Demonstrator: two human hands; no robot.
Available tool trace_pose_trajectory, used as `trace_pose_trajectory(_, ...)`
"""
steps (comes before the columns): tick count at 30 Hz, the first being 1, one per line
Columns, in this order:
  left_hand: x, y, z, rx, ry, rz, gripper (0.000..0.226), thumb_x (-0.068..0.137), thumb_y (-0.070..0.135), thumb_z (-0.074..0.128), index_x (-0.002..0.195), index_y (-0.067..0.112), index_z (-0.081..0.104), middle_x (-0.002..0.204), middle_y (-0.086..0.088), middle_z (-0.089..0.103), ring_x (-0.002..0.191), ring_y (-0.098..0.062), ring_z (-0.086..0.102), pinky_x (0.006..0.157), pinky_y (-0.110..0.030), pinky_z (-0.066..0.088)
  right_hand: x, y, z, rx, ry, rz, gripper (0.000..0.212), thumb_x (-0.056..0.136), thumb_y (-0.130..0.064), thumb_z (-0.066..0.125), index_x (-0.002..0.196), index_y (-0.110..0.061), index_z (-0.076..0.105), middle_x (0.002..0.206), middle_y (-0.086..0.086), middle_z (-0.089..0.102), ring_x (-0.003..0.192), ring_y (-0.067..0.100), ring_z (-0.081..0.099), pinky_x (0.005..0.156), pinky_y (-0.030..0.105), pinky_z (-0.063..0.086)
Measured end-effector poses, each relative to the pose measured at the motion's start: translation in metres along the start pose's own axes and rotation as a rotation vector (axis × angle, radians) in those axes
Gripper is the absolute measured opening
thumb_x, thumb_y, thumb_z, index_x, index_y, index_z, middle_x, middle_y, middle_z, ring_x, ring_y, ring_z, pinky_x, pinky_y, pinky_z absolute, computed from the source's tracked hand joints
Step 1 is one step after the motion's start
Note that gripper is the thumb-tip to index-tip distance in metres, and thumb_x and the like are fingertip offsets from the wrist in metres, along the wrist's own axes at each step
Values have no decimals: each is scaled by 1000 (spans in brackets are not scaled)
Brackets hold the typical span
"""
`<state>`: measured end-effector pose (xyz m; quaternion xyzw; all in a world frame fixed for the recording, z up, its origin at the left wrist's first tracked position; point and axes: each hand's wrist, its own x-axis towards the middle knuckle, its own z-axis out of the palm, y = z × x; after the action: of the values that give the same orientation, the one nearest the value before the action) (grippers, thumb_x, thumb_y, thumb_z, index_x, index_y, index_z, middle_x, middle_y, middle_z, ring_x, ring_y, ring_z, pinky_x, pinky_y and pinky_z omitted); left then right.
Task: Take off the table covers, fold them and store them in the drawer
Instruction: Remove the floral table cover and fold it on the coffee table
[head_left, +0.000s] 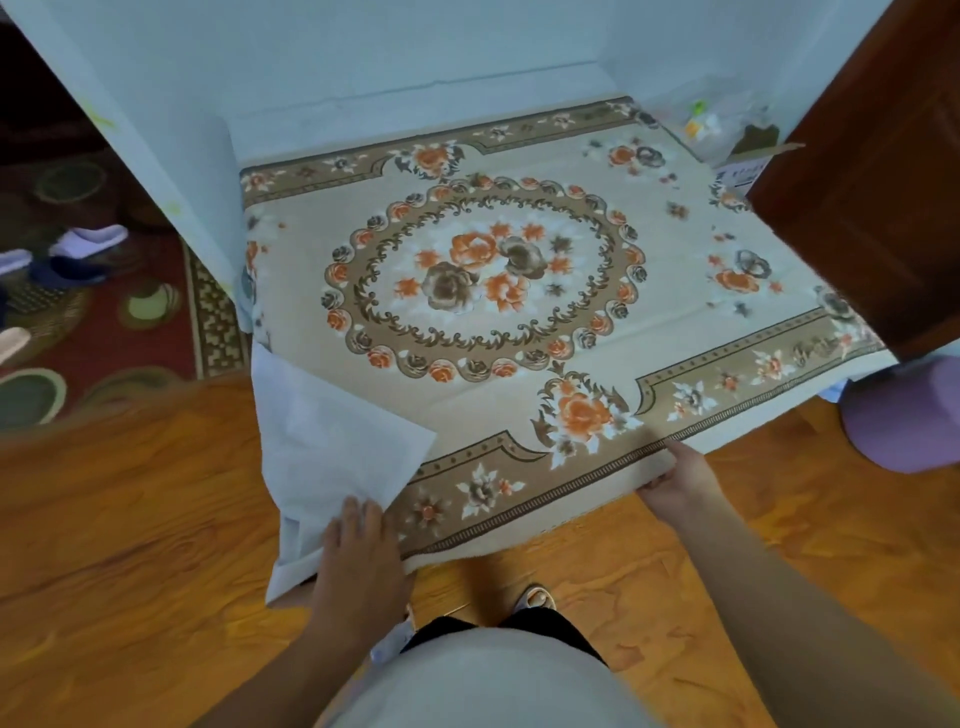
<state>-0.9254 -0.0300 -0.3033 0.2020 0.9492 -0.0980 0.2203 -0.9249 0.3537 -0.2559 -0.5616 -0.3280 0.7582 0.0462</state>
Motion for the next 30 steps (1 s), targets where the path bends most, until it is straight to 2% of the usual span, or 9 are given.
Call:
trace_pose_trajectory(7, -1, -1, -10, -119, 168, -110, 71, 72, 19, 89, 133, -4, 61, 119, -18, 66, 108, -36, 68, 79, -46, 61, 45, -62, -10, -34, 95, -25, 34, 100, -23, 60, 131, -9, 57, 108, 14, 69, 95, 34, 68, 80, 48, 60)
trace_pose_trajectory(11, -3, 10, -15, -302, 246, -213, 48, 69, 7, 90, 112, -3, 70, 99, -15, 69, 76, -35, 71, 62, -42, 60, 0, -20, -5, -49, -114, 59, 25, 104, -15, 52, 123, 0, 58, 104, 16, 70, 84, 29, 67, 57, 35, 58)
trace_pose_trajectory(16, 5, 15, -25, -310, 165, -284, 25, 61, -1, 90, 82, 1, 77, 80, -19, 67, 67, -43, 66, 56, -44, 56, -25, 9, -24, -404, -355, 374, 22, 97, -11, 59, 106, 6, 71, 95, 22, 75, 77, 32, 74, 64, 39, 59)
trace_pose_trajectory(19, 20, 15, -26, -404, 77, -237, 35, 38, -2, 94, 63, 2, 71, 58, -15, 61, 54, -41, 58, 50, -45, 52, 10, -13, -30, -203, -213, 224, 27, 100, -14, 58, 117, 5, 67, 110, 24, 71, 101, 40, 69, 87, 51, 57)
trace_pose_trajectory(21, 17, 21, -44, -699, 73, -331, 23, 56, -4, 88, 65, -2, 67, 57, -13, 57, 52, -35, 55, 52, -42, 48, 30, -24, -30, -291, -94, 140, 26, 101, -9, 55, 122, 4, 61, 119, 24, 67, 110, 40, 64, 93, 52, 55)
trace_pose_trajectory(22, 18, 25, -48, -826, 199, -448, 13, 75, 0, 77, 71, -4, 66, 61, -11, 57, 55, -31, 53, 55, -41, 46, 35, -24, -29, -420, -71, 101, 21, 99, -4, 55, 117, 3, 62, 118, 23, 66, 109, 38, 63, 88, 48, 57)
trace_pose_trajectory(24, 14, 31, -52, -919, 363, -641, 15, 92, 7, 56, 79, 3, 63, 72, -9, 60, 65, -30, 54, 59, -39, 44, 29, -17, -18, -694, -90, 21, 11, 95, -4, 56, 101, -3, 66, 113, 22, 68, 99, 33, 65, 78, 46, 60)
trace_pose_trajectory(26, 9, 40, -59, -940, 461, -629, 15, 92, 7, 51, 81, 12, 60, 80, -5, 61, 75, -29, 57, 59, -37, 37, 9, -5, 1, -906, -165, -88, 10, 96, -12, 59, 89, -11, 67, 100, 16, 72, 93, 31, 67, 81, 50, 60)
trace_pose_trajectory(30, -3, 66, -97, -999, 515, -524, 19, 99, 7, 46, 96, 15, 63, 95, 0, 59, 89, -19, 53, 69, -34, 35, -37, 24, 48, -1218, -386, -420, 14, 90, -5, 57, 88, -18, 62, 88, -1, 65, 90, 24, 61, 77, 37, 52)
